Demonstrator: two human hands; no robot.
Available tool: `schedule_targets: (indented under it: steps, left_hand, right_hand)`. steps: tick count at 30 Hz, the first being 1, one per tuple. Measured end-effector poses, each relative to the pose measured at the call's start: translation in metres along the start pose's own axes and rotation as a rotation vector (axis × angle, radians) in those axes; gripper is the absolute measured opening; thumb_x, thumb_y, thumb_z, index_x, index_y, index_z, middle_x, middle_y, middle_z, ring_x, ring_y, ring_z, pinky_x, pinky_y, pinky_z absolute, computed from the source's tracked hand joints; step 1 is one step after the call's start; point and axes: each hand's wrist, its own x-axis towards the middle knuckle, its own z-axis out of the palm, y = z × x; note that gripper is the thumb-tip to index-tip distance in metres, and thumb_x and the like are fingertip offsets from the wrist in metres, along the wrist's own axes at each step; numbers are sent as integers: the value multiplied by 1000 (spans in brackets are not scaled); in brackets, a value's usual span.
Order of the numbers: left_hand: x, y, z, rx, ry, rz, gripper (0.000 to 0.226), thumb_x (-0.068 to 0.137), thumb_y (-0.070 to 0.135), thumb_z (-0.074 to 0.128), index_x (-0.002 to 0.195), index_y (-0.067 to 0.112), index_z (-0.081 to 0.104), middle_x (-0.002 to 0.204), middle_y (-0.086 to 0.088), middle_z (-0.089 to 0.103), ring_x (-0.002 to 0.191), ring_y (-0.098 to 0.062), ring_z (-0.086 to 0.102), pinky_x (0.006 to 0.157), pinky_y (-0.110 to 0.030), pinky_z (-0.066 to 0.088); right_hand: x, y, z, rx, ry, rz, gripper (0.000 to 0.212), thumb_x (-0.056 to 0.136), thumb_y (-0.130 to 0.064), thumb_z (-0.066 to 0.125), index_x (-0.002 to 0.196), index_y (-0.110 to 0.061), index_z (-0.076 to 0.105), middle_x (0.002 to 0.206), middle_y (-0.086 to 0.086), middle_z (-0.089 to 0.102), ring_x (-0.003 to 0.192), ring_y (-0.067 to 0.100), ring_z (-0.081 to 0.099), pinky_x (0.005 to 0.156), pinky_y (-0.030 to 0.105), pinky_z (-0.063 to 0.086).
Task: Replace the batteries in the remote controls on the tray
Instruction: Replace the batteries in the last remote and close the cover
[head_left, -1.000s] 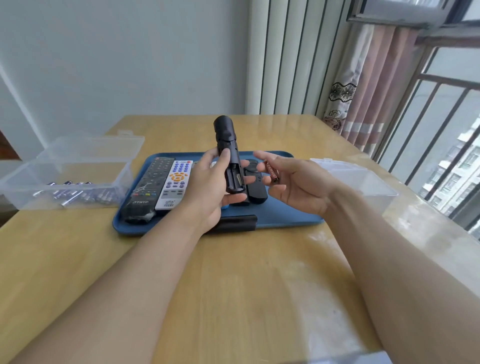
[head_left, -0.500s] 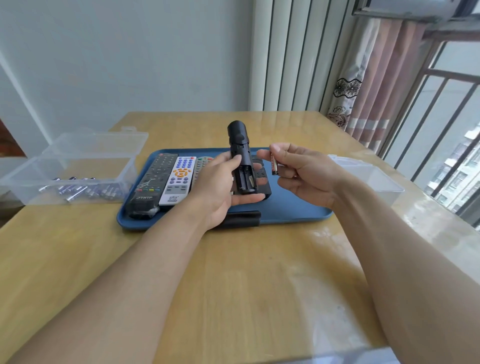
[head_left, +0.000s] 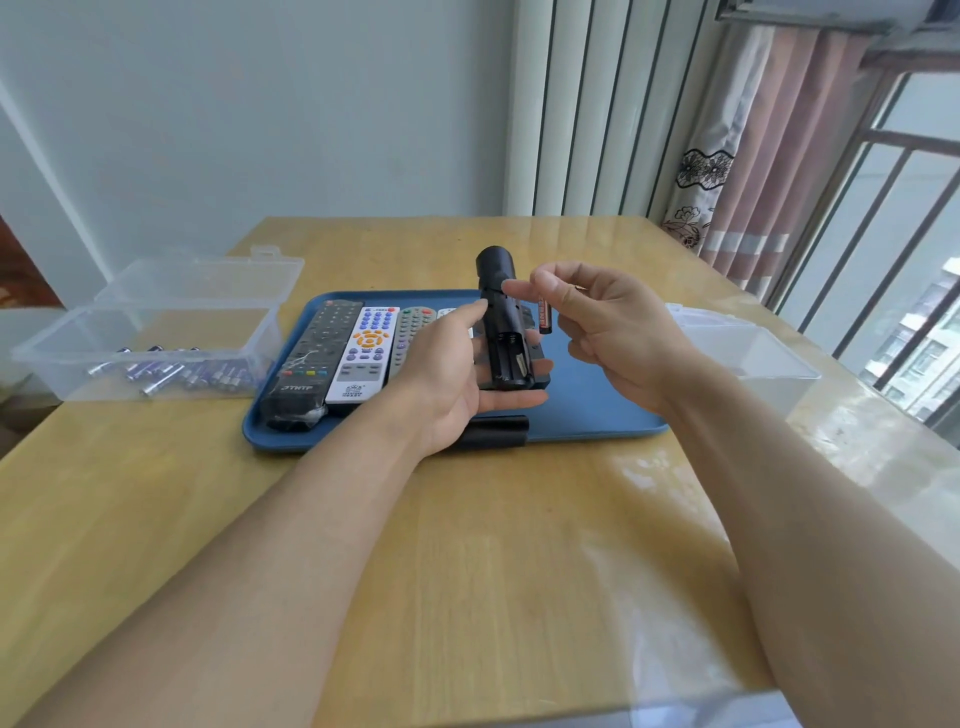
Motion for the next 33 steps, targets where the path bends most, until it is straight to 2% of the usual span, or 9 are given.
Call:
schedule_targets:
  steps: [3, 10, 14, 18, 20, 22, 27, 31, 33]
  left_hand:
    - [1, 0, 0, -12, -14, -16, 37, 109, 28, 38, 126, 8, 64, 111, -17, 74, 83, -30, 76, 62, -42, 62]
    - [1, -2, 0, 92, -99, 54, 42, 93, -6, 62, 130, 13, 60, 113, -9, 73, 88, -25, 77, 60, -35, 60]
    - [1, -4, 1, 121, -99, 69, 44, 91, 1, 71, 131, 15, 59, 123, -11, 71, 92, -25, 77, 56, -31, 59]
    - [1, -3, 3, 116, -91, 82, 40, 92, 11, 72, 130, 15, 60, 123, -11, 71, 86, -21, 77, 55, -29, 57]
    - [2, -3, 2, 114, -77, 98, 40, 92, 10, 72, 130, 16, 60, 121, -10, 71, 83, -18, 77, 55, -29, 58]
    - [3, -4, 1, 111, -67, 109, 40, 92, 7, 72, 129, 17, 61, 114, -8, 74, 83, -18, 78, 56, -29, 58]
    - [5, -4, -2, 110, -82, 105, 37, 93, 0, 68, 125, 18, 63, 102, -2, 76, 85, -20, 78, 59, -32, 60]
    - [5, -6, -2, 112, -88, 104, 41, 92, -4, 68, 127, 18, 63, 107, -6, 75, 91, -25, 77, 63, -35, 61]
    - [5, -6, -2, 116, -89, 109, 42, 92, -4, 68, 127, 18, 63, 107, -6, 74, 93, -26, 77, 64, -35, 61]
  right_hand:
    - [0, 0, -1, -7, -3, -2, 23, 102, -32, 56, 107, -13, 67, 116, -3, 75, 55, 13, 20, 44, 21, 22]
    - [-3, -2, 1, -26, 1, -51, 18, 97, -36, 59, 95, -18, 55, 115, -1, 75, 51, 13, 21, 43, 23, 24]
    - [-6, -7, 3, -41, 8, -97, 29, 86, -45, 63, 95, -20, 52, 117, 0, 74, 46, 8, 29, 44, 21, 30]
    - [-8, -9, 6, -169, 24, -98, 16, 97, -31, 63, 93, -19, 54, 111, 6, 76, 50, 17, 37, 48, 31, 31]
    - [-8, -9, 7, -131, 38, -119, 10, 99, -15, 62, 92, -13, 55, 112, 5, 75, 49, 1, 52, 46, 18, 39]
    - [-6, -8, 6, -130, 63, -160, 9, 95, -9, 66, 88, -10, 60, 109, 8, 75, 62, -4, 64, 50, 7, 43]
    - [-3, -2, 2, -147, 131, -173, 15, 84, -10, 78, 98, -9, 72, 94, 8, 77, 65, -2, 67, 55, 7, 44]
    - [-1, 2, 1, -234, 170, -163, 15, 77, -24, 85, 89, -19, 77, 89, -1, 78, 82, 8, 72, 74, 20, 53]
    - [0, 2, 0, -270, 200, -148, 15, 76, -30, 85, 87, -21, 78, 83, -5, 76, 70, 2, 66, 66, 17, 50]
